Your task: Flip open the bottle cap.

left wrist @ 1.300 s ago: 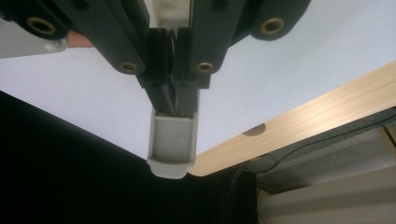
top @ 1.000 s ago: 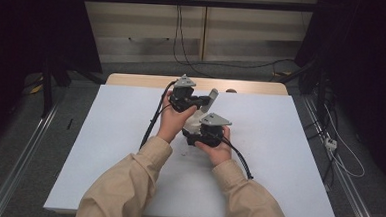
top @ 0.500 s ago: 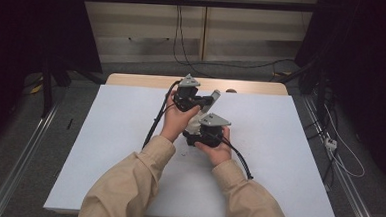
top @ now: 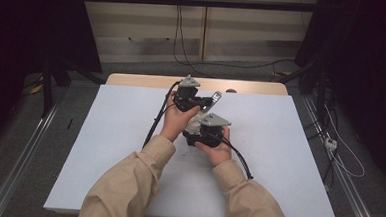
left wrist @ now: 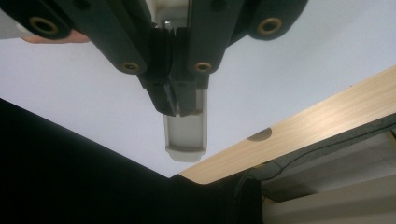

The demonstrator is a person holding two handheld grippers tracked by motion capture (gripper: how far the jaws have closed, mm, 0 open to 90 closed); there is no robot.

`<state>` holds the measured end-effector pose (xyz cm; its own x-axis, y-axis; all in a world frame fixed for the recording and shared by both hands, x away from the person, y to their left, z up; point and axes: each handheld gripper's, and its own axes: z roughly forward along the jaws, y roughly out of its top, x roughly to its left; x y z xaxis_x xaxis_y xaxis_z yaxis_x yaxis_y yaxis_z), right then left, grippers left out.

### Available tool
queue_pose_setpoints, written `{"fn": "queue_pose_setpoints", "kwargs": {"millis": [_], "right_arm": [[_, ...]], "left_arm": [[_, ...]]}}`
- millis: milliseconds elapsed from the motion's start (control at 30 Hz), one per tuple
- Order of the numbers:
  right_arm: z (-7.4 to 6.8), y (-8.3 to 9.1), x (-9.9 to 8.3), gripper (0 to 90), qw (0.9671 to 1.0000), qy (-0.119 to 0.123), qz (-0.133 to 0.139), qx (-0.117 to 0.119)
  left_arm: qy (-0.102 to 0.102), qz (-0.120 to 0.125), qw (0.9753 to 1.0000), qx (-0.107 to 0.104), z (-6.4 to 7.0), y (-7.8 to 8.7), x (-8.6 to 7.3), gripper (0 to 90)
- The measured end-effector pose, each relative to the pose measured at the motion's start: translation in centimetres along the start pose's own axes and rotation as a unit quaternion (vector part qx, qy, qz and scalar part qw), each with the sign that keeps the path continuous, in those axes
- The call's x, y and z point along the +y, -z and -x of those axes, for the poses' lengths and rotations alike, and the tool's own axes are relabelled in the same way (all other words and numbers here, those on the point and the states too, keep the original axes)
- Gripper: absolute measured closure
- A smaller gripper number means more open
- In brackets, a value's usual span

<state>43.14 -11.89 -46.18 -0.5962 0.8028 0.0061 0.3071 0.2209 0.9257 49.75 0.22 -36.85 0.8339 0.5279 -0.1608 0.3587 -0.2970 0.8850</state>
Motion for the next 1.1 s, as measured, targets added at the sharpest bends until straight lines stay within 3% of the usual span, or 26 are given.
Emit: {"fn": "queue_pose_setpoints", "kwargs": {"millis": [1100], "right_arm": [[0.16, 0.01, -0.01, 18.6, 1.0000, -0.009, 0.000, 0.001]], "left_arm": [[-0.006, -0.016, 0.9999, 0.003, 0.05, -0.79, -0.20, 89.0]]}}
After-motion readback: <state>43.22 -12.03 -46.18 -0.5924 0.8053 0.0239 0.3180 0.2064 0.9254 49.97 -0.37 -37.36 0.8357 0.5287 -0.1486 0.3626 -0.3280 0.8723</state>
